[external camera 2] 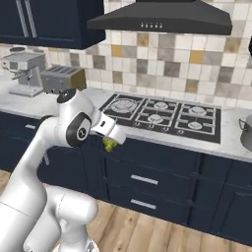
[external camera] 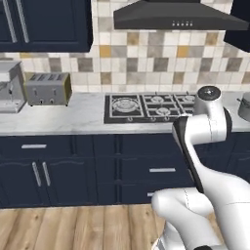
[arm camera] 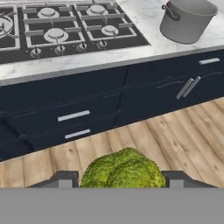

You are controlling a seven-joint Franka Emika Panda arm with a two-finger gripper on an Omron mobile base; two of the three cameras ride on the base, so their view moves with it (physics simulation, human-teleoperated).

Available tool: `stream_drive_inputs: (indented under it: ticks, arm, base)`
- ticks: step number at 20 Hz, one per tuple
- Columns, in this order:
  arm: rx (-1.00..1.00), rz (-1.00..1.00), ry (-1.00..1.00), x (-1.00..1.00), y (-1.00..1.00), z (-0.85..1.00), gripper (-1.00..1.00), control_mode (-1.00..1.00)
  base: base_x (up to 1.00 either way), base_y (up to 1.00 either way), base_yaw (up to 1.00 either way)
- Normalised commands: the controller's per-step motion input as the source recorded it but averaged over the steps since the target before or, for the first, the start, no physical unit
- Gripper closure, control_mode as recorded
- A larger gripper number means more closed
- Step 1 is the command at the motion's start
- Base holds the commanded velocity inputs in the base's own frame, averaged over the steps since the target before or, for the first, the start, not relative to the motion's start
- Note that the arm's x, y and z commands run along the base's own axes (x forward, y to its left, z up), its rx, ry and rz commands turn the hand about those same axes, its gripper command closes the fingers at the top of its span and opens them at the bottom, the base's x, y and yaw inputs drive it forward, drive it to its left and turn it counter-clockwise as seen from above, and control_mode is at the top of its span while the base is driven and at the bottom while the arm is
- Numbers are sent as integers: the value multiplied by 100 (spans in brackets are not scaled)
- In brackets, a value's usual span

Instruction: Turn on the sink faucet. Then move the broccoli from the counter to the sink. Turn off the sink. Move the vegetable from the sink to the pot next to the stove. Finally move the pot to the front left burner.

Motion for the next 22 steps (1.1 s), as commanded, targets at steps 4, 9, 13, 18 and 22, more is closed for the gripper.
stream_drive_inputs:
  ticks: [4, 9, 13, 18, 22]
  arm:
    - [0, 0, 0, 0, 0, 0, 100, 100]
    - [0, 0, 0, 0, 0, 0, 100, 100]
    - [0, 0, 0, 0, 0, 0, 100, 100]
    - [0, 0, 0, 0, 0, 0, 100, 100]
    - [0, 0, 0, 0, 0, 0, 100, 100]
  base:
    - [35, -58, -22]
    - [47, -45, -21]
    - [51, -39, -19]
    - [54, -33, -15]
    - [55, -32, -10]
